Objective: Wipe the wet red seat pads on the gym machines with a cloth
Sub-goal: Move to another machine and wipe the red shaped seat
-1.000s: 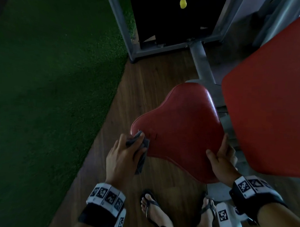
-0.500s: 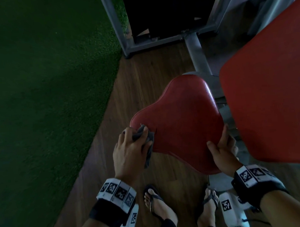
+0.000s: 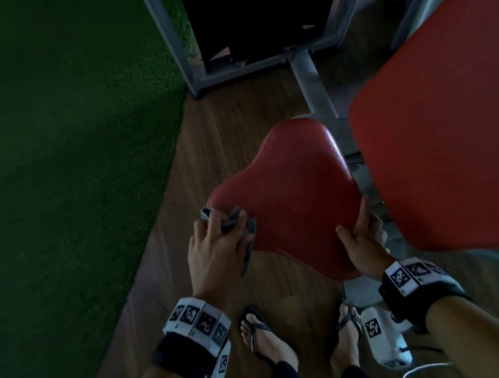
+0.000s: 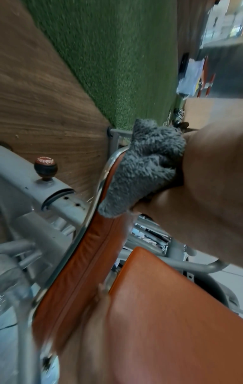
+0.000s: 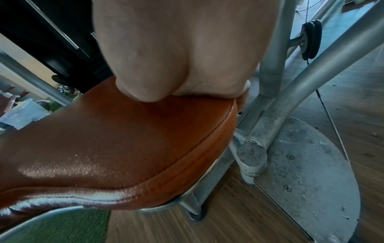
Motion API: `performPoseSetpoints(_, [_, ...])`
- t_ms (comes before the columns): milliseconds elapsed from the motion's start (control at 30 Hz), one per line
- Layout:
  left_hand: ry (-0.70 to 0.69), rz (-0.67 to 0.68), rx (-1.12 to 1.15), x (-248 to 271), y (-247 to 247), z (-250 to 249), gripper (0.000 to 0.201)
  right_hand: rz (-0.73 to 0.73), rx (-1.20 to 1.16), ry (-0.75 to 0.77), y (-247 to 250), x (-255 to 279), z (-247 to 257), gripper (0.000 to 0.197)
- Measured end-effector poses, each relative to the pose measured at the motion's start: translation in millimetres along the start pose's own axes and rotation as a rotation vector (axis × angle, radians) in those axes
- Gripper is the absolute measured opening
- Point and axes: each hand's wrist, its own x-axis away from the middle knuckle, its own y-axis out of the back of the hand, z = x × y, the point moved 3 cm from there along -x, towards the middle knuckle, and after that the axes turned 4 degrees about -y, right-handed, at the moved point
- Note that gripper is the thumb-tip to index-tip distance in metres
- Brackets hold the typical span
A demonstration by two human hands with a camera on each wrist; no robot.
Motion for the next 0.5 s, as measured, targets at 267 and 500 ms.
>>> performPoseSetpoints(267, [-0.04,0.011,-0.004,-10,0,-3,0.037,0.003,-0.002,0.008,2,2,2,0.085])
performPoseSetpoints(500, [-0.031,0.021,-0.016,-16,-1,-15,0.04,-0.006,0.0,0.003,2,2,2,0.085])
